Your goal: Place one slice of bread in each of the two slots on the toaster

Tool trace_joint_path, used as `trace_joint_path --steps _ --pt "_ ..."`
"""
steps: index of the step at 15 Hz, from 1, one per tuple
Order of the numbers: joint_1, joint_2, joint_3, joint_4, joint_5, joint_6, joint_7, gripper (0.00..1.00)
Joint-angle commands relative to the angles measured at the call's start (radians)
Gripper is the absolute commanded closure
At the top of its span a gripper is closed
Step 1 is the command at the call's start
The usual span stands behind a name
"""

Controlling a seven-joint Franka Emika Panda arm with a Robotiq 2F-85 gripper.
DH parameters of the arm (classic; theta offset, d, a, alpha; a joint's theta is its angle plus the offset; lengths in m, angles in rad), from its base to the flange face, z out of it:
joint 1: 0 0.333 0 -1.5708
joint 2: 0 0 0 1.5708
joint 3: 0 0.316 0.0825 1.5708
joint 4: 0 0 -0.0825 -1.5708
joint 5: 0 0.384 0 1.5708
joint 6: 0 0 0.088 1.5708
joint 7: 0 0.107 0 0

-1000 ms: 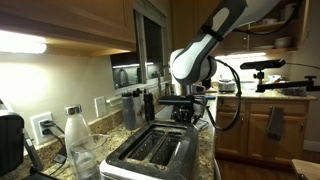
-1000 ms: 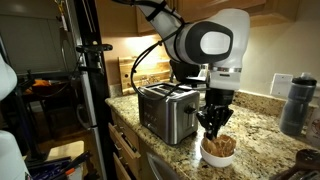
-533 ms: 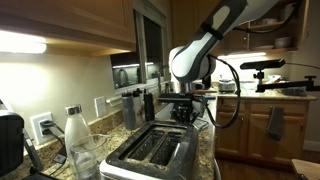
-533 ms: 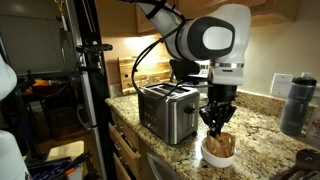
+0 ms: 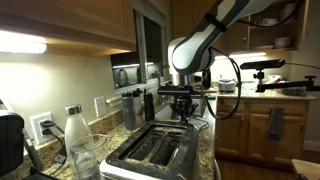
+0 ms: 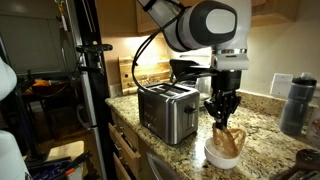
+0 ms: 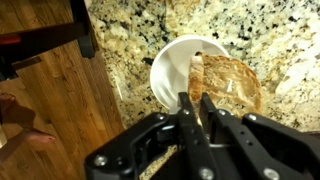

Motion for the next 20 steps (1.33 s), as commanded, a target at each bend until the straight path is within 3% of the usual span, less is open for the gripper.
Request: trace_joint_path --steps 1,13,20 --pt "0.018 -0.051 -0.014 -0.018 -0.031 -0.036 0.04 0.91" --pt "0.021 -0.058 -0.009 -0.029 -0.024 -0.043 0.037 0.91" --pt "0.024 -0.077 -0.004 -0.031 -0.019 -0.138 0.022 0.91"
